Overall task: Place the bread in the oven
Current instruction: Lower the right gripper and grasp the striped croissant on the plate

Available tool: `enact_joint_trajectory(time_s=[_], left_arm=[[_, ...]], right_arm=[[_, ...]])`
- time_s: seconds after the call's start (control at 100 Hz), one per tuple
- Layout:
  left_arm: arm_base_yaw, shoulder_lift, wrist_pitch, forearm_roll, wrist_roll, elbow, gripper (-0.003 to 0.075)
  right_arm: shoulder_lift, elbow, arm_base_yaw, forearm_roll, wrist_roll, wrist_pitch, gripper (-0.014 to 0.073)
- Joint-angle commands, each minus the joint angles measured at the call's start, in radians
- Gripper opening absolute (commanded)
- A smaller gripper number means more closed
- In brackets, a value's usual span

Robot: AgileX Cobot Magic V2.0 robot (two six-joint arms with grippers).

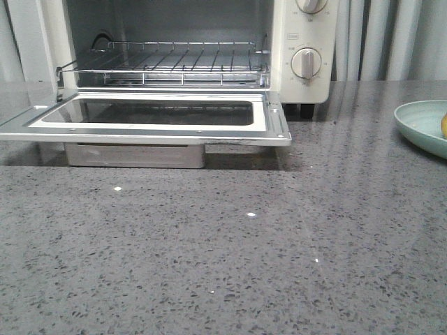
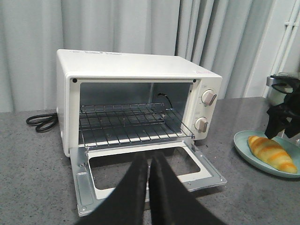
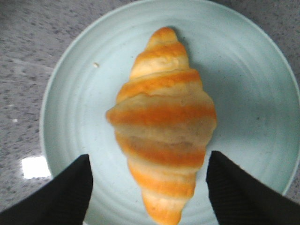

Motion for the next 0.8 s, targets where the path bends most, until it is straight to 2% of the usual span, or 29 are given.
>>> enact_joint_trajectory(time_s=[0.0, 0.79], left_arm=[[0.002, 0.011, -0.065, -0.003, -0.004, -0.031, -0.0022], [0.002, 0.011, -0.072, -0.003, -0.004, -0.031, -0.0022]], right_arm=[[-0.002, -0.034, -0.002, -0.031, -0.008, -0.033, 0.0465], [0.085, -0.034, -0.002, -0.033, -0.008, -0.041, 0.0458]])
